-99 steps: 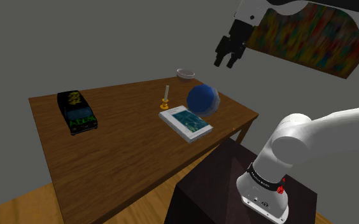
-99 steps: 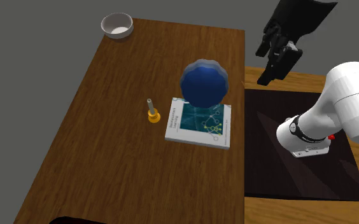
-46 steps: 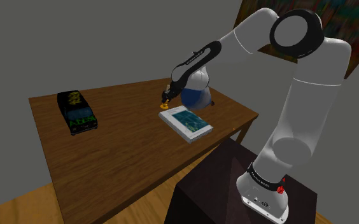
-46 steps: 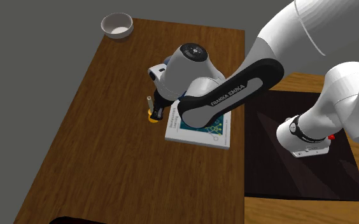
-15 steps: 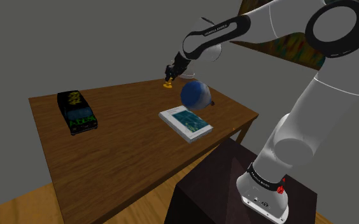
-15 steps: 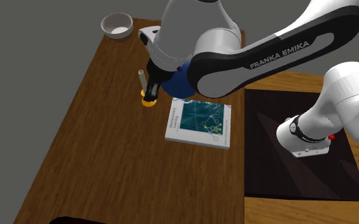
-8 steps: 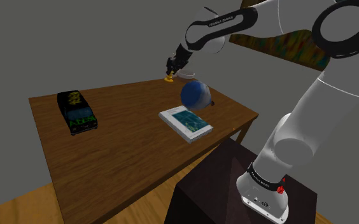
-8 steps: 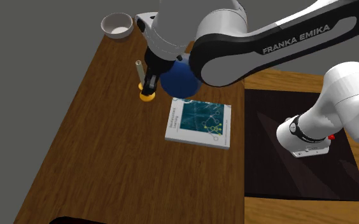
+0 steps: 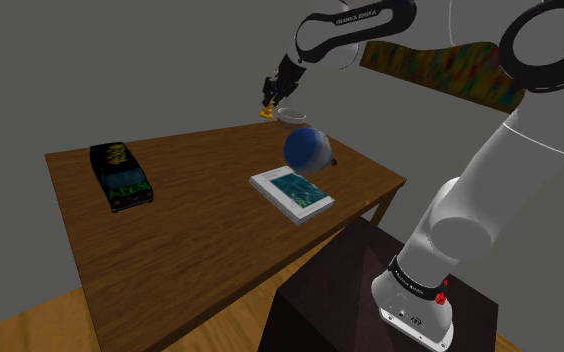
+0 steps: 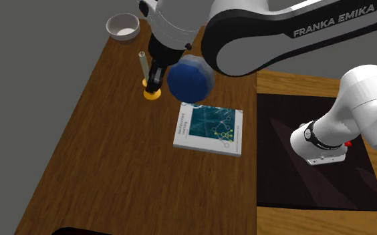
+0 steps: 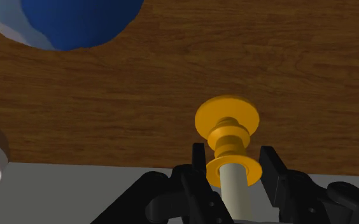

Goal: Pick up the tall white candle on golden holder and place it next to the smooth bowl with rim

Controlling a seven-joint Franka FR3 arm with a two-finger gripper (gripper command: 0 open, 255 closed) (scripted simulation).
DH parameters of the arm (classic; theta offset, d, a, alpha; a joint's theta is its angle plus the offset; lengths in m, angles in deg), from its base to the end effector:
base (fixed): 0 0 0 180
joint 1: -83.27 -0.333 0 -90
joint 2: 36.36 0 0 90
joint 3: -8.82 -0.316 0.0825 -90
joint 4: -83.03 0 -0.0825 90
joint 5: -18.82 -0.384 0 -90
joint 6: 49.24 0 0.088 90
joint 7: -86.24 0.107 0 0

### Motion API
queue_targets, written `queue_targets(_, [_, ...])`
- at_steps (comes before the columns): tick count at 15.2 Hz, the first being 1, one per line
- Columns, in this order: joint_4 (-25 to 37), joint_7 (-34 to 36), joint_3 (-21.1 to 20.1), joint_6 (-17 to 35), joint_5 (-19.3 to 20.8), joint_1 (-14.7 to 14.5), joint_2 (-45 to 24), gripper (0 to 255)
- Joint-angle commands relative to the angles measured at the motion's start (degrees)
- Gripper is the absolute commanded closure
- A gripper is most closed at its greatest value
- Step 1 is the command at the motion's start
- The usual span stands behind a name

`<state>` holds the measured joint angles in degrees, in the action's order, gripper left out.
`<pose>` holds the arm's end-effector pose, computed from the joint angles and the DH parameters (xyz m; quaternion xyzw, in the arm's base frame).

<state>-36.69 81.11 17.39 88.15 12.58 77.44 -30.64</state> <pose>0.5577 -0.0281 0.5110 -0.9780 0.0125 -0.2047 0.0376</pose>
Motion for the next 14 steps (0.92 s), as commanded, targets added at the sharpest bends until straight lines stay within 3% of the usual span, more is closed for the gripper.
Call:
queue_targets(1, [1.25, -1.61, 0.79, -0.75, -0.68, 0.47, -0.67, 255])
queue_targets(14, [17.57, -23.22, 7.93, -4.63, -13.52, 9.07, -17.0, 255])
